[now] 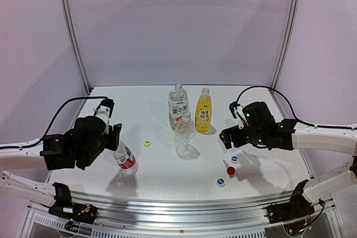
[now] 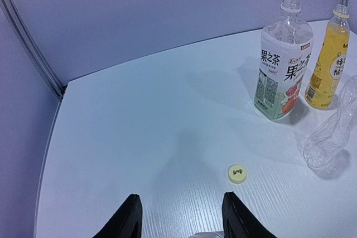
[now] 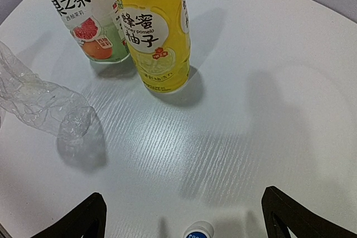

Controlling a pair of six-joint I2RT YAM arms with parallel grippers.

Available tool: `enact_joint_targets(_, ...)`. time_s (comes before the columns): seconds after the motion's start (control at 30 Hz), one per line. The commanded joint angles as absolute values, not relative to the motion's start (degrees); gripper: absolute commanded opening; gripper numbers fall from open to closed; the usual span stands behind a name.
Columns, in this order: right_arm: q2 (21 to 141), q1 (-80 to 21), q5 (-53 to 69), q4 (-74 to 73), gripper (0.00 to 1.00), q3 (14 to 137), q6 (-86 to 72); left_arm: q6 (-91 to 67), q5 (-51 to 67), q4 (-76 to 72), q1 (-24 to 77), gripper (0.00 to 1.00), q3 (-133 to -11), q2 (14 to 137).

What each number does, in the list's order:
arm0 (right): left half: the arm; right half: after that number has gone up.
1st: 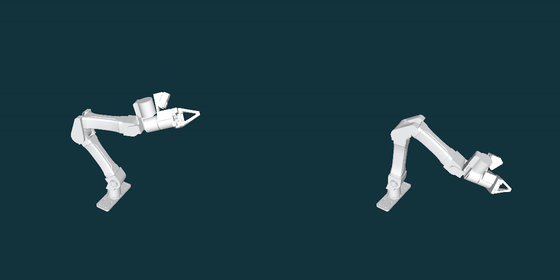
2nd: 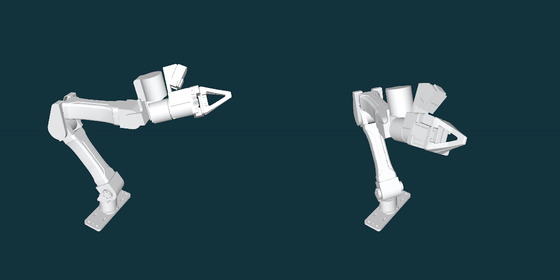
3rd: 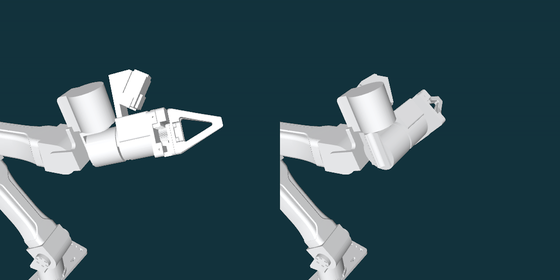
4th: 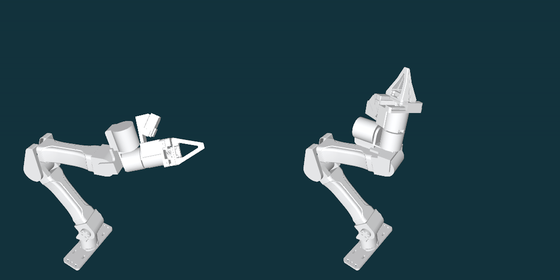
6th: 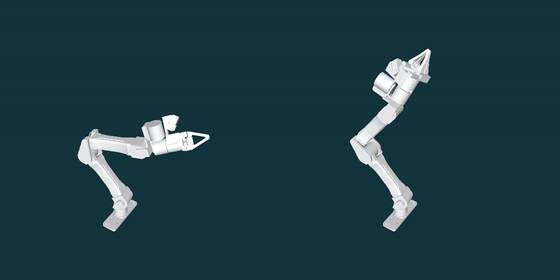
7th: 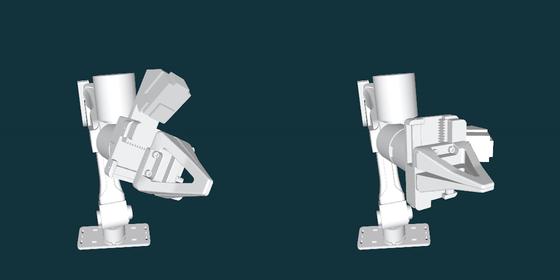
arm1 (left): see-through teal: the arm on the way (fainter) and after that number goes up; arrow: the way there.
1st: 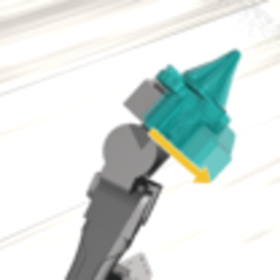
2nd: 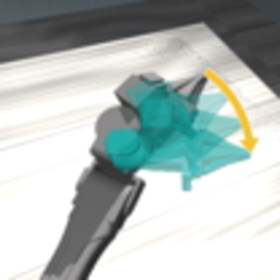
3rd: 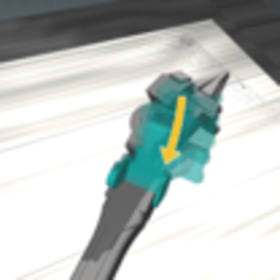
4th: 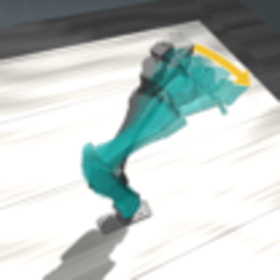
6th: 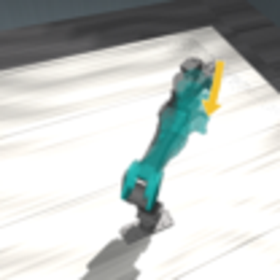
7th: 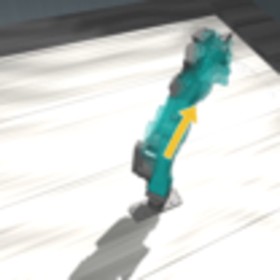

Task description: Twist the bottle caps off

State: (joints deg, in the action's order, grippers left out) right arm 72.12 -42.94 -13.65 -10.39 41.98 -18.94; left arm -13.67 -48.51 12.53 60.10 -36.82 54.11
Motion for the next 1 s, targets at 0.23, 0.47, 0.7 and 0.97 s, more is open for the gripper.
enact_joint_targets(0.23, 73.3, -42.6, -12.5, -10.3, 0.99, 42.0, -18.8, -14.1, -49.7, 13.7, 60.6, 0.5, -36.6, 54.6)
enact_joint_targets(0.47, 73.8, -42.6, -12.1, -10.2, 0.99, 42.1, -18.8, -13.2, -50.0, 13.1, 60.6, 0.56, -37.0, 54.8)
enact_joint_targets(0.7, 73.9, -42.6, -11.7, -10.2, 0.99, 42.1, -18.9, -12.8, -50.4, 13.2, 60.6, 0.6, -37.5, 55.2)
enact_joint_targets(0.97, 74.3, -42.6, -11.3, -10.3, 0.99, 42.2, -19.0, -11.0, -51.0, 13.4, 60.6, 0.64, -39.2, 55.0)
